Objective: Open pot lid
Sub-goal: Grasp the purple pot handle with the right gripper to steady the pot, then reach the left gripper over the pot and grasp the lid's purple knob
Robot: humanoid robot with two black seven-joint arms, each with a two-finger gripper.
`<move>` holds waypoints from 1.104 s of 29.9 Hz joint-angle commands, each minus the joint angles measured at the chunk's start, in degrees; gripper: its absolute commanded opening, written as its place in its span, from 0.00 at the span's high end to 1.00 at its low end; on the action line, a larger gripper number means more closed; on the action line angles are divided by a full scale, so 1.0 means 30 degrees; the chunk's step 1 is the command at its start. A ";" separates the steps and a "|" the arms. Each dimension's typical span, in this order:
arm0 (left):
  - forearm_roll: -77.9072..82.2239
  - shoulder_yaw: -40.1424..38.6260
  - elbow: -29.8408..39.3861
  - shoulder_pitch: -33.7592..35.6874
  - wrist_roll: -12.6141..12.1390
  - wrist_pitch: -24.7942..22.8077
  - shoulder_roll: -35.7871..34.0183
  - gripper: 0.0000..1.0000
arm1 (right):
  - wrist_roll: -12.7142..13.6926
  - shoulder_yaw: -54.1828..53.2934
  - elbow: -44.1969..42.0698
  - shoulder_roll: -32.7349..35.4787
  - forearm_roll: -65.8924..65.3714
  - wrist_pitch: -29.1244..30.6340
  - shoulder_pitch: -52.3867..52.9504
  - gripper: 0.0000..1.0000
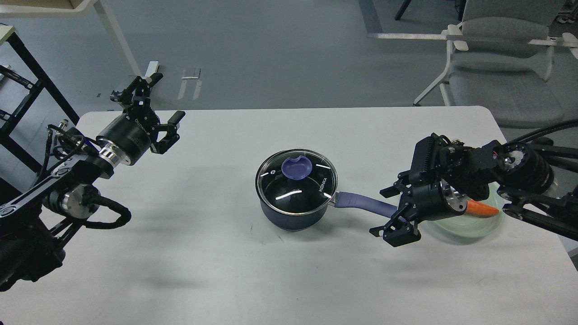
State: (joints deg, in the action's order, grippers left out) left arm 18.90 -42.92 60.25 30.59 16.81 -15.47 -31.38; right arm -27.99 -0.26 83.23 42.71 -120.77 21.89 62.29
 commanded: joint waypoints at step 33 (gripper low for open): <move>0.4411 0.0274 0.1593 0.1167 0.0050 -0.0293 -0.0350 0.01 | -0.0005 -0.0002 -0.1141 -0.0993 -0.0055 -0.0002 0.0008 0.68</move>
State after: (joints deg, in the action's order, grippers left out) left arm 24.34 -42.24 63.82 32.49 16.87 -15.89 -32.12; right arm -28.01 -0.26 79.94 39.81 -120.94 21.89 62.28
